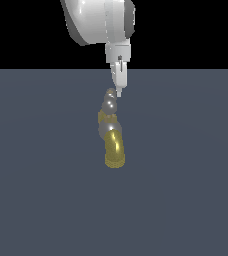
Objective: Turn on the faucet by rotating a designated handle.
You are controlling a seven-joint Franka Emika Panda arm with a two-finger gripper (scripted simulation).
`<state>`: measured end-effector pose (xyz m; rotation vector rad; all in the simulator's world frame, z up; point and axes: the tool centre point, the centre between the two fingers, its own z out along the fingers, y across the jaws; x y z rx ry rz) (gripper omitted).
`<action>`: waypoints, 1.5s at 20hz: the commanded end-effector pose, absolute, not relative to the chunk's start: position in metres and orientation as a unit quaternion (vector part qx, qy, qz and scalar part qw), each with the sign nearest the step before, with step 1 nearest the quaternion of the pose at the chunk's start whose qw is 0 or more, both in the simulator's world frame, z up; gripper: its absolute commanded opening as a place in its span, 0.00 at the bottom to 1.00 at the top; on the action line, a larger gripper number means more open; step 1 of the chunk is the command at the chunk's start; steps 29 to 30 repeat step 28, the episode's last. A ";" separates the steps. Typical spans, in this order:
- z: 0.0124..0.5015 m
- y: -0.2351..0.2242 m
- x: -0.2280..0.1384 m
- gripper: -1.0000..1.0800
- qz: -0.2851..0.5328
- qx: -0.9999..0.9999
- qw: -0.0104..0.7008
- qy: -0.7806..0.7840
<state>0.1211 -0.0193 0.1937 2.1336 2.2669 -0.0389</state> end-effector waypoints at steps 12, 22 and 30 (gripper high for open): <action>0.194 0.033 0.097 0.00 -0.008 0.672 0.009 0.740; 0.194 0.086 0.071 0.00 -0.003 0.659 0.003 0.752; 0.195 0.113 0.056 0.00 0.000 0.652 0.000 0.758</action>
